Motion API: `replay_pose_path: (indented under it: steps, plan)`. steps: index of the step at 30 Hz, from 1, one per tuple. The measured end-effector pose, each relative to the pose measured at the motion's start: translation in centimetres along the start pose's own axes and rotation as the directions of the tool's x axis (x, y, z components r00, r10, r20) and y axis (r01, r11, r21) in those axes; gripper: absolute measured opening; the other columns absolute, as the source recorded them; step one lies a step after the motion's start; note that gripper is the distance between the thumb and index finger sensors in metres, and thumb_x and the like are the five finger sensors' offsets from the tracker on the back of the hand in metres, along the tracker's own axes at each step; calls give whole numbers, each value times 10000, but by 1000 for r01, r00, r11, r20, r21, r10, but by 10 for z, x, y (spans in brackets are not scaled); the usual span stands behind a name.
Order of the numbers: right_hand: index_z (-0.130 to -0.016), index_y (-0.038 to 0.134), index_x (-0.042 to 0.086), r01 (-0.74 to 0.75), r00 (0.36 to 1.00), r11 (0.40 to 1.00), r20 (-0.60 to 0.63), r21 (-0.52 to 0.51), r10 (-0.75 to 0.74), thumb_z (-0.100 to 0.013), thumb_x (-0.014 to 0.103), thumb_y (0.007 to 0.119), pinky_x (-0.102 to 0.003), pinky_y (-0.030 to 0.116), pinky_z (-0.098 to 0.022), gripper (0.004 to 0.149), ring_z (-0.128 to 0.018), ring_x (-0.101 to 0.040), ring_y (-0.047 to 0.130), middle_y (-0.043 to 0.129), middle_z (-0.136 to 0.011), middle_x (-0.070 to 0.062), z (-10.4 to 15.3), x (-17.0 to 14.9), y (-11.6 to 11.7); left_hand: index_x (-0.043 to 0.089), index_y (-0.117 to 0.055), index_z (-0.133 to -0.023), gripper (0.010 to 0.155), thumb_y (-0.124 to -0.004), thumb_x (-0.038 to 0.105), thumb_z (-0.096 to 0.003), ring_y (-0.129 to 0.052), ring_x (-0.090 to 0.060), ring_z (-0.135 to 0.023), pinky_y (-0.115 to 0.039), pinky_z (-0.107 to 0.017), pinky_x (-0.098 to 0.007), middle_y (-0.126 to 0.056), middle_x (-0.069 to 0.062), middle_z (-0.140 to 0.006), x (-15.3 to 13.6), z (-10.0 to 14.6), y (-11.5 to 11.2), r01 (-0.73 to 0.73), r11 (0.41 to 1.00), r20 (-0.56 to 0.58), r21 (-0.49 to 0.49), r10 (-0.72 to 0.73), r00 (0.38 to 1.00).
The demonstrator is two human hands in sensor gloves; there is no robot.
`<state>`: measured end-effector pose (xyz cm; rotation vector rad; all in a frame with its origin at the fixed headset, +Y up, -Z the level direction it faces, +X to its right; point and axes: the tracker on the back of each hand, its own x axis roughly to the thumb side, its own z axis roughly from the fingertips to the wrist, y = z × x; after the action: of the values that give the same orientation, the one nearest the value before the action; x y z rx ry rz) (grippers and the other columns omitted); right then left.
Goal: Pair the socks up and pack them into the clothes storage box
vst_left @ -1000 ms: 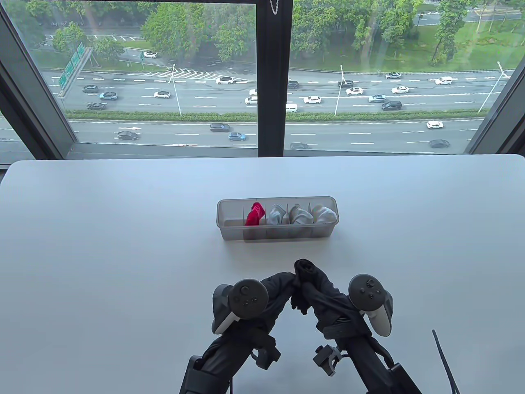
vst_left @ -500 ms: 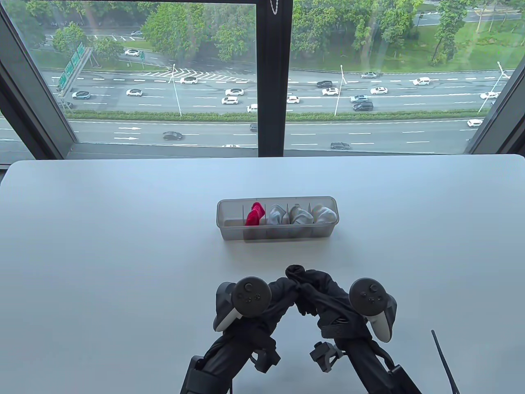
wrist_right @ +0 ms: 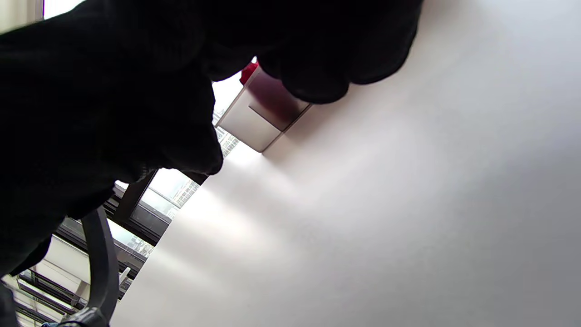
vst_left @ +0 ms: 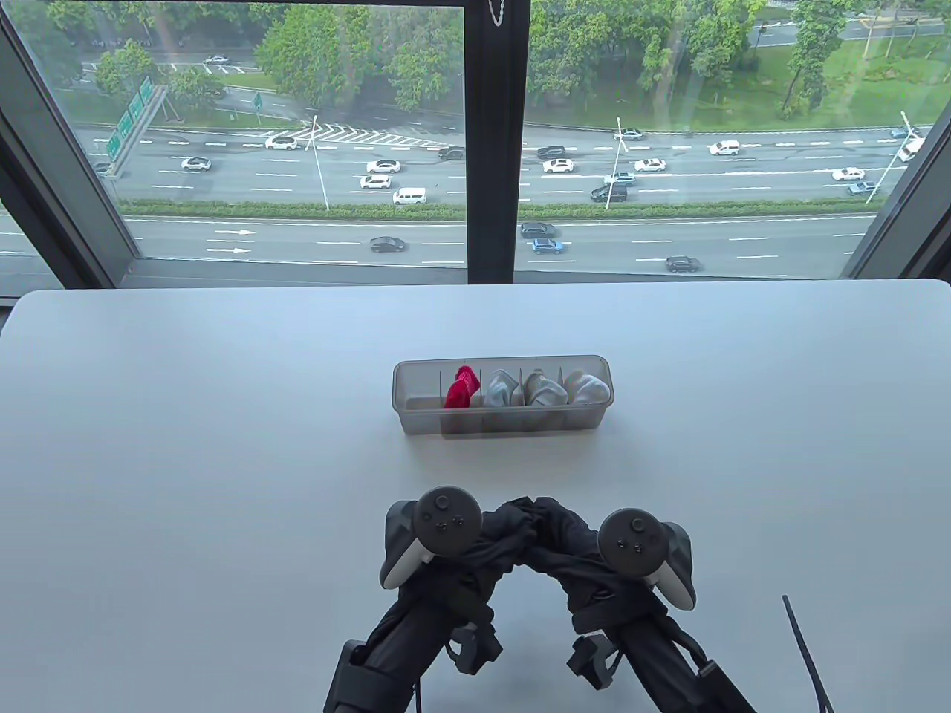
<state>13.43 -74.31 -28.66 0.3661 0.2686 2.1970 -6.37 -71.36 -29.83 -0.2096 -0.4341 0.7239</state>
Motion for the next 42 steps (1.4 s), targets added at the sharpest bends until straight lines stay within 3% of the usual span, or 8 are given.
replay_pose_path:
  steps: [5, 14, 26, 29, 31, 34, 38, 42]
  plan:
    - [-1116, 478, 177, 171, 983, 984, -51, -56, -174, -648, 350, 613, -533, 711, -691, 517, -851, -318, 812, 655, -1049, -205, -2, -9, -3, 20, -736, -919, 460, -619, 293, -568, -968, -313, -631, -739, -642, -600, -904, -146, -748, 2, 2, 2, 117, 989, -45, 84, -114, 992]
    - [-1104, 530, 226, 184, 982, 979, 15, 92, -186, -633, 333, 612, -525, 681, -699, 489, -890, -336, 748, 601, -1063, -204, -5, 0, 0, 103, -701, -979, 448, -581, 291, -591, -962, -355, -688, -723, -654, -618, -890, -150, -823, -22, 1, 11, 157, 975, -166, 159, -130, 978]
    - [-1050, 521, 376, 58, 998, 922, -27, 383, -51, -600, 350, 583, -469, 715, -631, 454, -869, -389, 698, 453, -1074, -228, -10, 6, 20, 201, -731, -997, 422, -597, 276, -605, -944, -397, -797, -714, -676, -637, -825, -183, -989, 8, 1, 2, 185, 979, -1, 84, -185, 983]
    - [-1031, 613, 353, 22, 1000, 977, -17, 211, -19, -586, 359, 645, -413, 775, -586, 446, -808, -351, 792, 576, -1020, -238, -7, 3, 9, 114, -616, -1051, 459, -537, 240, -616, -877, -412, -896, -699, -700, -626, -661, -249, -1111, 5, -3, -2, 46, 999, 55, 8, -46, 997]
    - [-1020, 699, 295, 101, 994, 991, -52, 84, -97, -567, 361, 719, -394, 826, -532, 459, -749, -331, 864, 671, -968, -251, -4, 1, 3, 123, -400, -1154, 582, -517, 329, -623, -637, -539, -1036, -523, -750, -706, -354, -313, -1203, 4, -3, -7, -157, 985, 95, -70, 163, 982]
    - [-977, 664, 265, 120, 990, 993, -72, -14, -121, -533, 380, 785, -359, 849, -512, 475, -718, -295, 893, 683, -954, -234, -3, 0, -3, 220, -170, -1180, 679, -475, 439, -614, -497, -542, -1070, -414, -779, -711, -133, -249, -1227, 4, -4, -9, -154, 982, 89, -112, 164, 982]
    - [-1085, 428, 153, 176, 981, 973, -55, -146, -186, -513, 401, 809, -322, 879, -523, 730, -720, -265, 926, 569, -1041, -240, 2, -1, -18, 216, -203, -1179, 725, -550, 470, -596, -622, -502, -955, -521, -739, -675, -219, -193, -1243, 1, -2, -13, -150, 978, 84, -142, 162, 983]
    - [-1129, 383, 127, 382, 923, 900, 36, -212, -383, -567, 361, 748, -338, 870, -611, 710, -818, -296, 895, 487, -1121, -259, 7, -5, -22, 145, -222, -1156, 705, -639, 266, -600, -825, -329, -811, -708, -694, -590, -483, -280, -1116, 6, -6, -12, -18, 996, 31, -93, 21, 999]
